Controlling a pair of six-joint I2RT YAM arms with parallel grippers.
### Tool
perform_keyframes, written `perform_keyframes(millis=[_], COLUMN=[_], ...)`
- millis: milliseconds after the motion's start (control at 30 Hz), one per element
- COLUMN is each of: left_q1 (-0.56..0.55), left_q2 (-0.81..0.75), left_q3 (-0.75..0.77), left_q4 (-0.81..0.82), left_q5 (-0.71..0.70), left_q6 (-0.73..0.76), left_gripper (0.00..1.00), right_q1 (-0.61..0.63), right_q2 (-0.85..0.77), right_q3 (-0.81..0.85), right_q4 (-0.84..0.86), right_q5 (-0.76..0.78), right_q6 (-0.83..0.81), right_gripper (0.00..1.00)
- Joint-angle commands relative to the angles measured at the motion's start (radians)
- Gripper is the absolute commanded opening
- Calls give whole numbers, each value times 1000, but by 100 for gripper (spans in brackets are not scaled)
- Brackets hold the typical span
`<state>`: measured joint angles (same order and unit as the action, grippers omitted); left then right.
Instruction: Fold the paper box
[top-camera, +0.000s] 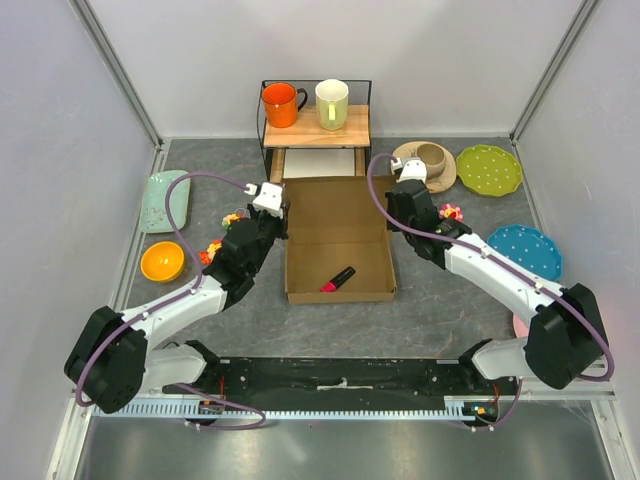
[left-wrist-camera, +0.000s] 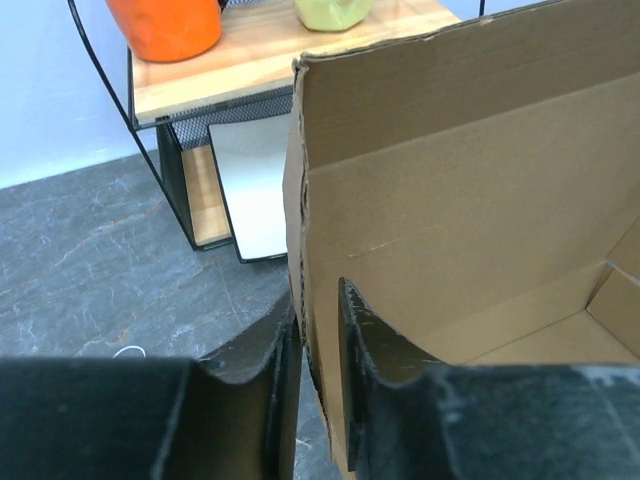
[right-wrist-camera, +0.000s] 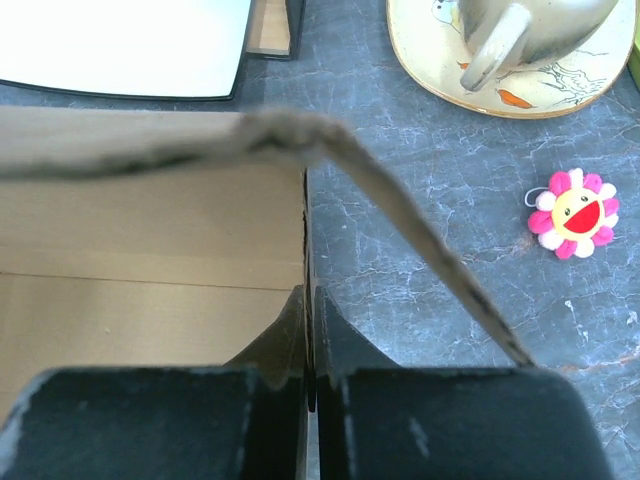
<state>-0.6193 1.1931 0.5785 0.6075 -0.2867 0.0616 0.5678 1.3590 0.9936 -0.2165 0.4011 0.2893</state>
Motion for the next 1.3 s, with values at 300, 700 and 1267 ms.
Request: perform_keyframes(millis=[300, 700, 1267], left_q1=[-2, -2, -17], left_q2=[-23, -20, 2], left_q3=[64, 170, 51], left_q4=[-112, -164, -89], left_q5=[-26, -43, -95], left_q6=[-63, -173, -612], left_gripper=[47, 2, 2], right_q1=[7, 26, 40], right_q2=[-29, -70, -103], right_q3=[-87, -85, -138], right_q4=[135, 177, 195], right_q5=[56, 64, 84], right_q6=[-18, 27, 159], right_gripper=[0, 0, 0])
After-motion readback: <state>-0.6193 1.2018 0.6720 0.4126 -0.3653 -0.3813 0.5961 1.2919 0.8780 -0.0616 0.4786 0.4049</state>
